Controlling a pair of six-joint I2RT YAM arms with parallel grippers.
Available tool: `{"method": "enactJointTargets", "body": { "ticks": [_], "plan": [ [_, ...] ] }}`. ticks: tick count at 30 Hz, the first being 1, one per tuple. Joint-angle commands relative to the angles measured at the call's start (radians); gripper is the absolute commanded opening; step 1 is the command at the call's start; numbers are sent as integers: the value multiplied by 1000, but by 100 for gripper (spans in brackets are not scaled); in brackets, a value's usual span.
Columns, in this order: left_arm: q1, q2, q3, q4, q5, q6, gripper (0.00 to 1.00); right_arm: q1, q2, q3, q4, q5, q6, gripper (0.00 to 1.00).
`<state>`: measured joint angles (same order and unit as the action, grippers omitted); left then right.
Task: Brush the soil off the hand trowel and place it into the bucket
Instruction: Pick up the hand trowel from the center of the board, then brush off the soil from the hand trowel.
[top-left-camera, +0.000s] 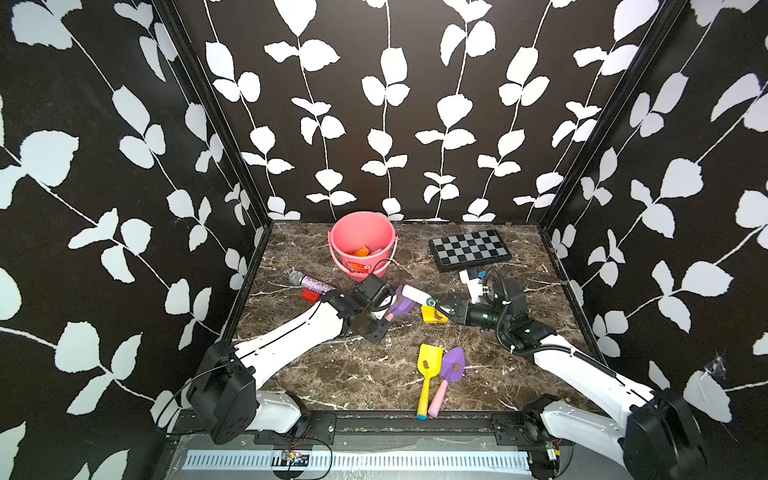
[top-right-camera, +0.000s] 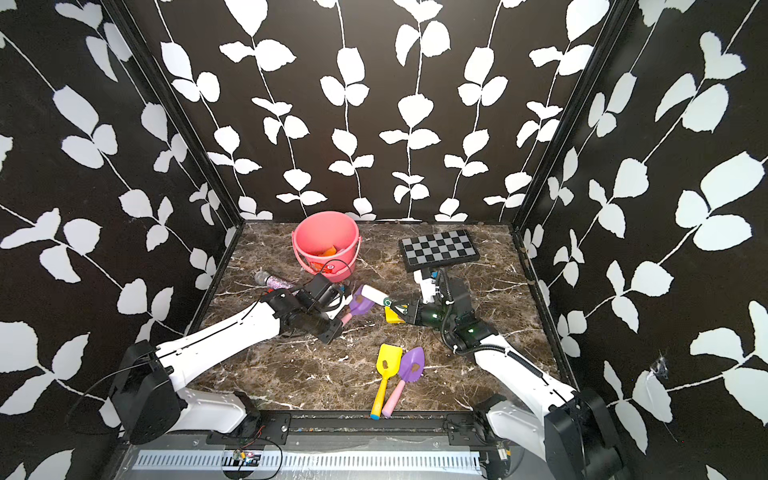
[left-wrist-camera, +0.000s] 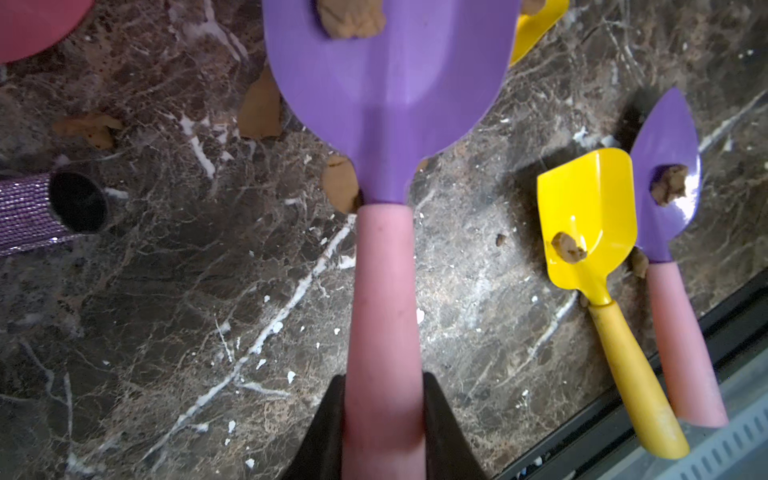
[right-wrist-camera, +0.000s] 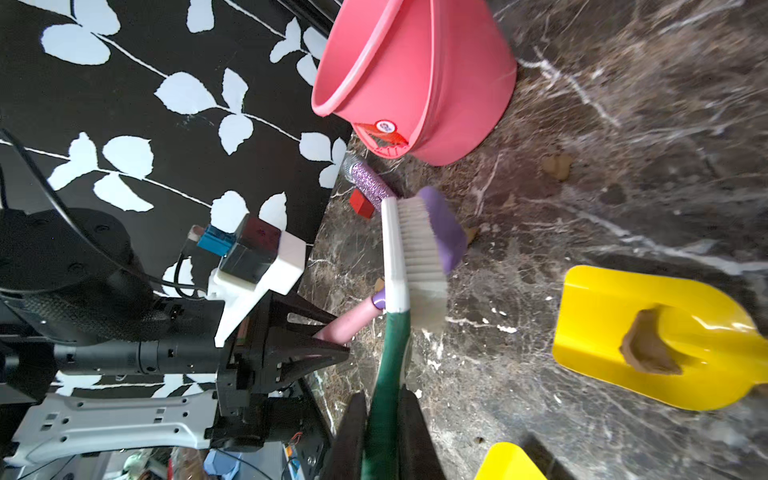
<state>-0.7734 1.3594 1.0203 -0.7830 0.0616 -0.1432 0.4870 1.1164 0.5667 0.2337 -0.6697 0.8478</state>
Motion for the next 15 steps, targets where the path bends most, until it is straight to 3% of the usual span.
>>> {"method": "enactJointTargets", "body": {
  "ticks": [1, 6, 15],
  "plan": [
    [9, -36, 29, -65, 59, 53, 0, 24, 33, -14, 201, -71, 116, 0],
    [9, -44, 29, -62, 47, 45, 0, 41, 107, -25, 316, -122, 180, 0],
    [8, -50, 35, -53, 71, 31, 0, 54, 172, -25, 278, -142, 158, 0]
  ]
}}
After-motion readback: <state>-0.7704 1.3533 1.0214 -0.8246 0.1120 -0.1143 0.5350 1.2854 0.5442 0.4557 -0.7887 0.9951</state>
